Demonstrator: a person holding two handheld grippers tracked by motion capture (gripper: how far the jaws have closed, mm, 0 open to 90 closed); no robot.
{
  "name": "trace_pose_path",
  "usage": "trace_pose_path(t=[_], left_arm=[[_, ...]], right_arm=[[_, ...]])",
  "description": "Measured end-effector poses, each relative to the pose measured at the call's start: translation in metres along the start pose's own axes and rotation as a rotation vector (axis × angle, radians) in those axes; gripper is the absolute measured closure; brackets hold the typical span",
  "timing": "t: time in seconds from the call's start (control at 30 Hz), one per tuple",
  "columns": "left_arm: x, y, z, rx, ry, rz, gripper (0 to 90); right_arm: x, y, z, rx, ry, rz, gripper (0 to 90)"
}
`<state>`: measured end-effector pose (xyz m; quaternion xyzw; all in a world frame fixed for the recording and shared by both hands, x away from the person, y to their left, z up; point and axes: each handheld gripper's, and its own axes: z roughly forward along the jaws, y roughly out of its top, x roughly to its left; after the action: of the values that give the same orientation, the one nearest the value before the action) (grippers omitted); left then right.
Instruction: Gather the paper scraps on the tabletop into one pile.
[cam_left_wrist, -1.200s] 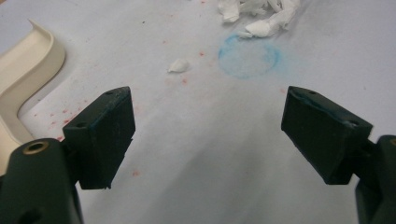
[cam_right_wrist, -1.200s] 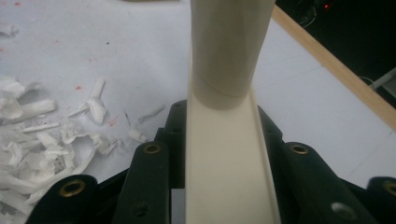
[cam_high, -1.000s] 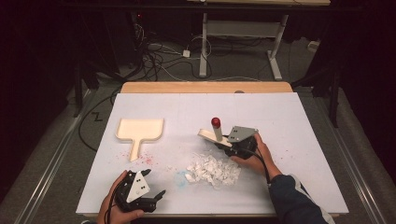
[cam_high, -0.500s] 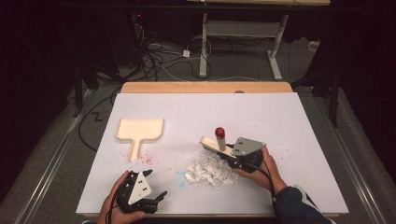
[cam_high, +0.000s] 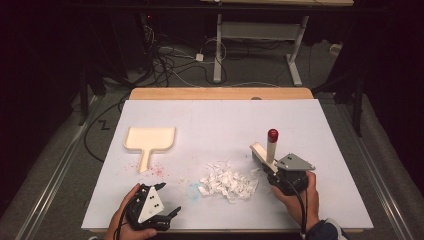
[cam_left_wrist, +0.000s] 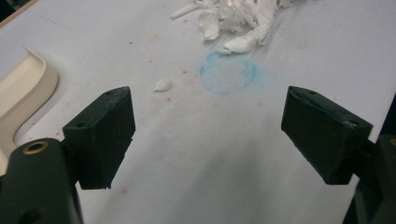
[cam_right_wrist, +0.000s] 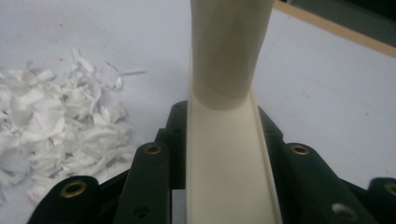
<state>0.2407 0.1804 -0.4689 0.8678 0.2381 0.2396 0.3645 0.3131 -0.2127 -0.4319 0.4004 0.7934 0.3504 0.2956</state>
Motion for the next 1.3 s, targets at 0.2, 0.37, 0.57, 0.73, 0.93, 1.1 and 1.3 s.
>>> trace_pose_path(t=[0.2,0.37,0.57,0.73,0.93,1.1,1.3], left_arm=[[-0.001,0.001,0.002,0.002,-0.001,0.001,16.7],[0.000,0.001,0.004,0.005,-0.008,-0.005,16.7],[0.000,0.000,0.003,0.004,-0.007,-0.008,16.7],[0.001,0.000,0.003,0.001,-0.010,-0.014,16.7],[0.001,0.000,0.002,0.000,-0.006,-0.018,16.7],[0.001,-0.001,0.003,0.007,-0.007,-0.019,16.6],[0.002,-0.002,0.001,0.010,0.001,-0.018,16.7]], right_arm=[[0.017,-0.003,0.003,0.010,0.001,-0.010,67.5],[0.038,-0.001,0.011,-0.015,0.019,0.031,67.3],[0.063,0.009,0.025,-0.057,0.022,0.063,67.3],[0.074,0.018,0.034,-0.093,0.034,0.081,67.5],[0.088,0.030,0.040,-0.135,0.056,0.065,67.6],[0.078,0.035,0.038,-0.149,0.047,0.084,67.5],[0.052,0.037,0.016,-0.176,0.081,0.084,67.5]])
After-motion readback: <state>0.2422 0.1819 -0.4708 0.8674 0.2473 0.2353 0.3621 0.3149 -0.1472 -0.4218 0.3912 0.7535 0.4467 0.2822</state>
